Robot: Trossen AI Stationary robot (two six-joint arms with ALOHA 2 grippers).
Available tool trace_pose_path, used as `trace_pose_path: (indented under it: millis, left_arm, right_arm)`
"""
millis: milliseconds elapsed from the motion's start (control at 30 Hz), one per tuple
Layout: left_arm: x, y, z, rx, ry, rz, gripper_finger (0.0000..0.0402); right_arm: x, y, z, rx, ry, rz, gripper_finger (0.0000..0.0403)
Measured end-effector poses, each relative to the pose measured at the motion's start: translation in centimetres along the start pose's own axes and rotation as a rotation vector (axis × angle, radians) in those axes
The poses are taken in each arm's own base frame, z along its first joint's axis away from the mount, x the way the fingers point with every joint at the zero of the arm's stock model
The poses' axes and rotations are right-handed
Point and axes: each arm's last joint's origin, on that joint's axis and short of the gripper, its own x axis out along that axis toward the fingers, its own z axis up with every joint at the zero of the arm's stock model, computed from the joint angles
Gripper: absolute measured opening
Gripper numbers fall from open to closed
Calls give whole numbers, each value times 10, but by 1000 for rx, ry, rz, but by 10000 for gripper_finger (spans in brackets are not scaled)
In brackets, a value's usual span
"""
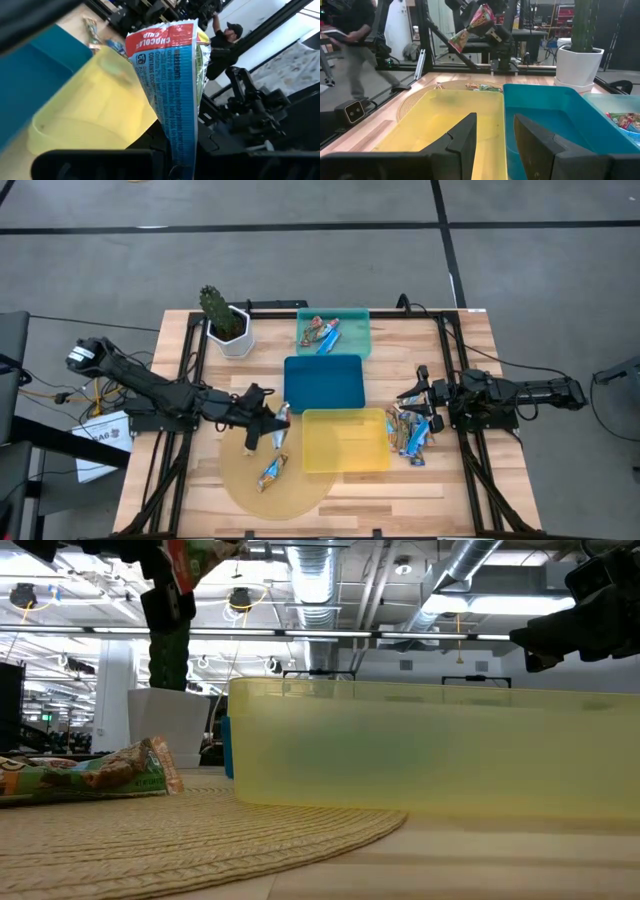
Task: Pick and place Granola Bars by type
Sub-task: Put the red granola bar into the green bin
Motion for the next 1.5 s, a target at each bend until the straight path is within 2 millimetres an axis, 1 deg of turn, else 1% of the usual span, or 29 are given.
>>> trace_pose_path:
  millis: [200,433,800,1033,1300,1500]
  left_arm:
    - [3,8,5,43,-29,52,24]
    - [4,23,20,127,-102,148,24]
    - [2,50,45,315,-230,387,24]
    - [-2,63,57,420,-297,558,24]
    - [-7,74,67,496,-344,720,24]
    - [-8,76,69,513,-357,766,24]
  right_arm:
    - [0,0,0,0,0,0,124]
    - [0,0,0,0,0,0,124]
    - [0,0,0,0,0,0,124]
    - [0,0,0,0,0,0,124]
    - [0,0,0,0,0,0,124]
    - [0,0,0,0,0,-1,124]
